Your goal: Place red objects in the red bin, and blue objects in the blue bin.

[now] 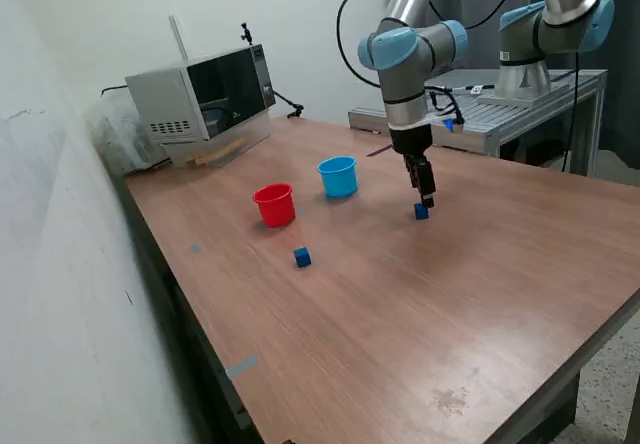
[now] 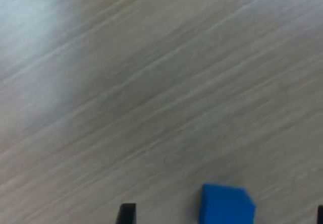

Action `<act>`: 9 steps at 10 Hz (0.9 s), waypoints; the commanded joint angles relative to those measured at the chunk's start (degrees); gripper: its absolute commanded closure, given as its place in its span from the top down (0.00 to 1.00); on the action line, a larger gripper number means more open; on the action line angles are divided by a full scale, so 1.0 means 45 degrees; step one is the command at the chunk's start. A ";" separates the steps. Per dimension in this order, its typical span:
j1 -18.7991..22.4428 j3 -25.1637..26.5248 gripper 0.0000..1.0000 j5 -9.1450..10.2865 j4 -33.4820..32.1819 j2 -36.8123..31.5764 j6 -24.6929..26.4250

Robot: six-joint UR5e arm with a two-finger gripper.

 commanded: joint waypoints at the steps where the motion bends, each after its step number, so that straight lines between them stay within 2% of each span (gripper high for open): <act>1: 0.0329 -0.0027 1.00 0.0076 -0.0001 0.0031 0.0017; 9: -0.0098 -0.0476 1.00 0.0017 -0.0099 0.0558 -0.0022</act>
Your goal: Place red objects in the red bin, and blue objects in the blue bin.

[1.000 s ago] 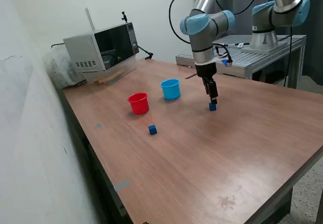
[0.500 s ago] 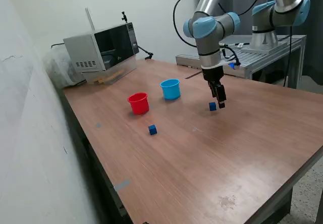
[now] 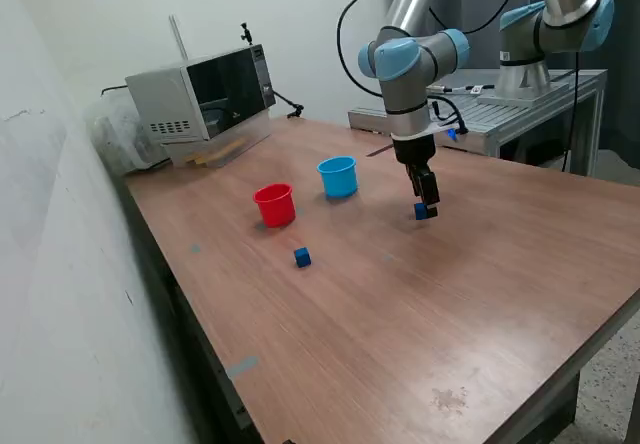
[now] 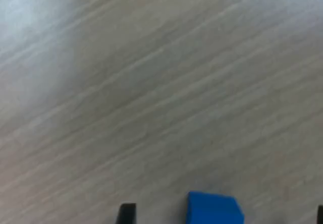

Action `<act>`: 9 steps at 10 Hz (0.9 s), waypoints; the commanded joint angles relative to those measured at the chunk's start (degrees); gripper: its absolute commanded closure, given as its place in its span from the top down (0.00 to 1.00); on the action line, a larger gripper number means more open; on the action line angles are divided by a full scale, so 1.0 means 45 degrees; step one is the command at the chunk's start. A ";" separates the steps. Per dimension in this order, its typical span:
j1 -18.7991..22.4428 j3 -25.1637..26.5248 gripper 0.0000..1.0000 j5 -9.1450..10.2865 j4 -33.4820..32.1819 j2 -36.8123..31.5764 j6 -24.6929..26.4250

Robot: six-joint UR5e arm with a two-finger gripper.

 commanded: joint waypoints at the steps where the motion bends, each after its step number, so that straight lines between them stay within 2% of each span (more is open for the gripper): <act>1: -0.0224 -0.0123 1.00 -0.0007 -0.0015 0.0034 -0.0003; 2: -0.0282 -0.0104 0.00 -0.0045 -0.0015 0.0034 -0.0022; 7: -0.0244 -0.0102 0.00 -0.0124 0.0005 0.0014 -0.0100; 9: -0.0593 -0.0104 0.00 -0.0143 0.0005 -0.0392 -0.0392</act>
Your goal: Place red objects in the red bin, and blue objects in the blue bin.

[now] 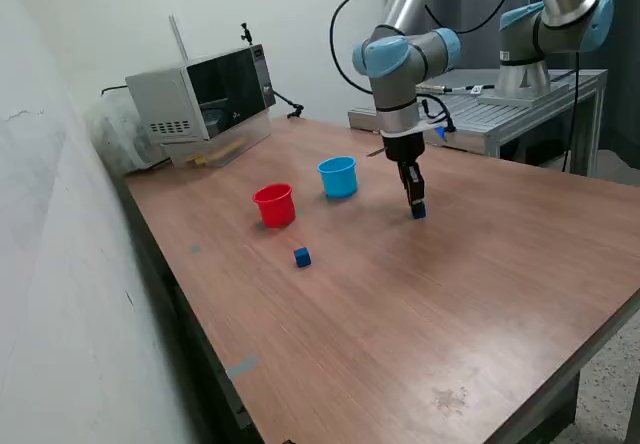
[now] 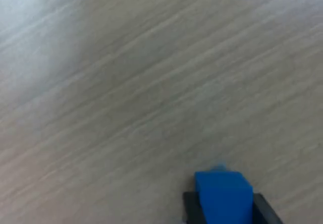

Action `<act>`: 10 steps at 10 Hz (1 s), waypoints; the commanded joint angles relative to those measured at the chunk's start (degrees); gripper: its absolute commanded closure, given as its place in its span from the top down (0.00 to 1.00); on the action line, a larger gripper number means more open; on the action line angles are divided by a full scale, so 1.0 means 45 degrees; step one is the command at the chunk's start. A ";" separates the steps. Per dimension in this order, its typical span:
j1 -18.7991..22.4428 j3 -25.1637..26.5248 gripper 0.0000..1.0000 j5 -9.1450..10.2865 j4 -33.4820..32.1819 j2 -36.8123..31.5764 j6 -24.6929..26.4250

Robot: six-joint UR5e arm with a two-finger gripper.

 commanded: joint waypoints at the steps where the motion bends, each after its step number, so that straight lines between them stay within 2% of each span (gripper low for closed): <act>1: -0.0436 0.0001 0.00 -0.0035 0.0098 -0.0988 -0.0417; 3: -0.1176 0.0001 0.00 -0.0035 0.0177 -0.2046 -0.0847; 5: -0.2036 0.0059 0.00 -0.0210 0.0645 -0.2653 -0.1684; 7: -0.3050 0.0001 0.00 -0.0211 0.1385 -0.2850 -0.2310; 10: -0.4283 -0.0038 0.00 -0.0445 0.1602 -0.2870 -0.3230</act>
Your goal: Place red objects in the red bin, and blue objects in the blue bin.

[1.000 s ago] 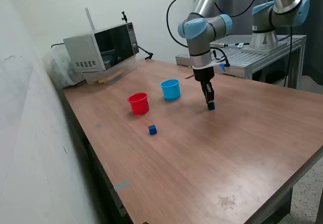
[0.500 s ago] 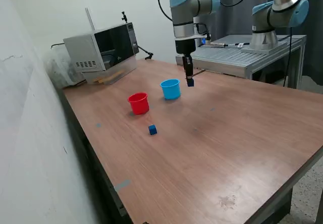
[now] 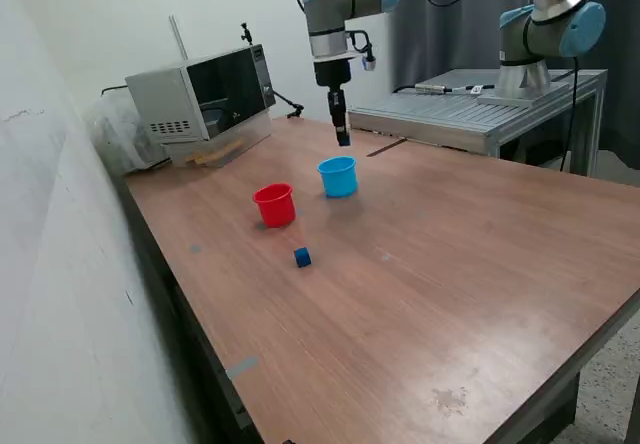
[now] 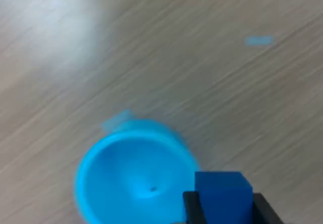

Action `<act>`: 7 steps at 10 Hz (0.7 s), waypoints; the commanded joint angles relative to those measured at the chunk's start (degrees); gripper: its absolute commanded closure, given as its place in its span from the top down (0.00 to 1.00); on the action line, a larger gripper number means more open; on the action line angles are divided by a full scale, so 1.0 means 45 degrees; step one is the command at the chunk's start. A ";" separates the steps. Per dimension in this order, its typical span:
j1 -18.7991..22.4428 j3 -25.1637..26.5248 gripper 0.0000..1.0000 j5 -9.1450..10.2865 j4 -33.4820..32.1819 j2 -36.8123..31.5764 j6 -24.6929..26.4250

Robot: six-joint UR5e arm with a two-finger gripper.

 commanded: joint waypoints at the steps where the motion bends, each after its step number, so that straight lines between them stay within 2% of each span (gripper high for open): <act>1: -0.0735 -0.0056 0.00 -0.0088 0.0164 0.0035 -0.0930; 2: -0.0987 -0.0056 0.00 -0.0127 0.0164 0.0113 -0.0993; 6: -0.1010 -0.0016 0.00 -0.0283 -0.0031 0.0913 -0.0994; 7: -0.0971 -0.0017 1.00 -0.0303 -0.0147 0.0934 -0.0994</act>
